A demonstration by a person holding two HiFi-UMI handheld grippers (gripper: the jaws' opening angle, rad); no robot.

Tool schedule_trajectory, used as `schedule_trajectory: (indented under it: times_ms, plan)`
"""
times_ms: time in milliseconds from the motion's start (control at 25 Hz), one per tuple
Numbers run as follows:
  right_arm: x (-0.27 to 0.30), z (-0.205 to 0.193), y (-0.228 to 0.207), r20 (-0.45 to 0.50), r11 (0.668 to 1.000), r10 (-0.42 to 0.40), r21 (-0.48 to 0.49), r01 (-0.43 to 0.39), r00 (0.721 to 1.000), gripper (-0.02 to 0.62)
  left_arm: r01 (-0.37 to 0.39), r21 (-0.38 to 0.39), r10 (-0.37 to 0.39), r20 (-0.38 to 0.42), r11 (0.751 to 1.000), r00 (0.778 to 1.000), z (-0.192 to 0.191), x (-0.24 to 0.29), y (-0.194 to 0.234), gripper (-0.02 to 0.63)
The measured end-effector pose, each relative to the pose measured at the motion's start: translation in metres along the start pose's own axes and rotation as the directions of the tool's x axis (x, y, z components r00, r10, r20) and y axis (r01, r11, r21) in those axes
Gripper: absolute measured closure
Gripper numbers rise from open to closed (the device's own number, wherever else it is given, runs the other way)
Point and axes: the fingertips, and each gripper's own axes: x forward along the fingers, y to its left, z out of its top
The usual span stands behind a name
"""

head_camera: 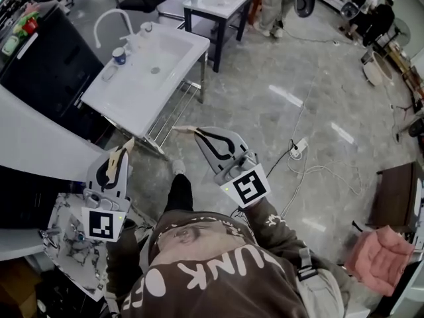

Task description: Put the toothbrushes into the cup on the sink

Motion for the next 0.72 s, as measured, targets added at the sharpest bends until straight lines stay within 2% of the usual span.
schedule_trajectory:
  times_ms: [240, 320, 440, 560, 720]
  plan:
    - [0.069, -0.038, -0.039, -0.053, 0.999, 0.013, -0.030, -0.014, 0.999, 0.583, 0.008, -0.027, -0.008, 0.009, 1.000, 1.000, -0.037, 0.061, 0.054, 0.578]
    - [0.099, -0.055, -0.057, -0.096, 0.998, 0.025, -0.047, -0.030, 0.995, 0.583, 0.014, -0.037, -0.014, 0.005, 0.999, 1.000, -0.050, 0.088, 0.077, 0.578]
    - [0.156, -0.071, -0.085, -0.089, 1.000, 0.022, -0.018, -0.024, 0.996, 0.583, 0.025, -0.053, -0.025, 0.004, 0.998, 1.000, -0.069, 0.128, 0.118, 0.578]
    - [0.216, -0.092, -0.111, -0.123, 0.999, 0.041, -0.024, -0.044, 0.992, 0.583, 0.041, -0.067, -0.041, -0.012, 0.997, 0.999, -0.092, 0.168, 0.161, 0.578]
    - [0.286, -0.106, -0.145, -0.124, 0.998, 0.052, -0.024, -0.055, 0.991, 0.583, 0.045, -0.090, -0.049, -0.034, 0.995, 0.998, -0.109, 0.212, 0.209, 0.578]
